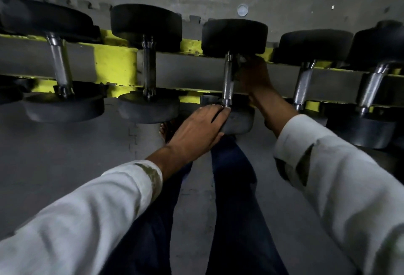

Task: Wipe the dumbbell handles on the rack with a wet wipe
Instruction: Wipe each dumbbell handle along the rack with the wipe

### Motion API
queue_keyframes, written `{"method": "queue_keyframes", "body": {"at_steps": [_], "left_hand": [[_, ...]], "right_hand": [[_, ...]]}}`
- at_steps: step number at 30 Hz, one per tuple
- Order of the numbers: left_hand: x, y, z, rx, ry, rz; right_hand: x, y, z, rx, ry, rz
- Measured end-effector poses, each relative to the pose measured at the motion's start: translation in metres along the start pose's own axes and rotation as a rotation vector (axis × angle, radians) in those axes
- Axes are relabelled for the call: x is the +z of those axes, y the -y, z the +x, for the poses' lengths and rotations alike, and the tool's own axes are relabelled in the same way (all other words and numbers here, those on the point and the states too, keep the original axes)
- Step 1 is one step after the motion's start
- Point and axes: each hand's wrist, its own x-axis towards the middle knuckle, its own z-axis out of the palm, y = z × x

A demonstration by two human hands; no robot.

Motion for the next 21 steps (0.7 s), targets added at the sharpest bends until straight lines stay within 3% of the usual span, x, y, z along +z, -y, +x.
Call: {"method": "queue_keyframes", "body": {"at_steps": [2,6,8,11,15,18,21], "left_hand": [[0.003,0.0,0.001,-0.009,0.003,0.015],[0.005,-0.007,0.0,-0.057,0.013,0.024],[0.004,-0.012,0.0,-0.071,-0.01,0.035],[0.006,-0.019,0.0,-0.1,-0.034,0.031],[0.005,-0.031,0.003,-0.164,-0.012,0.029],[0.003,-0.041,0.007,-0.211,-0.021,0.041],[0.006,-0.047,0.009,-0.249,-0.041,0.053]], "right_hand": [[0.0,0.002,-0.02,-0.067,0.0,-0.048],[-0.006,-0.022,-0.044,-0.147,0.191,-0.25],[-0.014,-0.012,-0.029,-0.107,0.176,-0.113],[-0.017,0.003,-0.001,-0.027,0.123,0.306],[-0.013,-0.014,-0.017,0.077,0.309,0.11],[-0.014,-0.013,-0.013,0.082,0.355,0.189],[-0.013,-0.009,-0.002,0.084,0.285,0.379]]}}
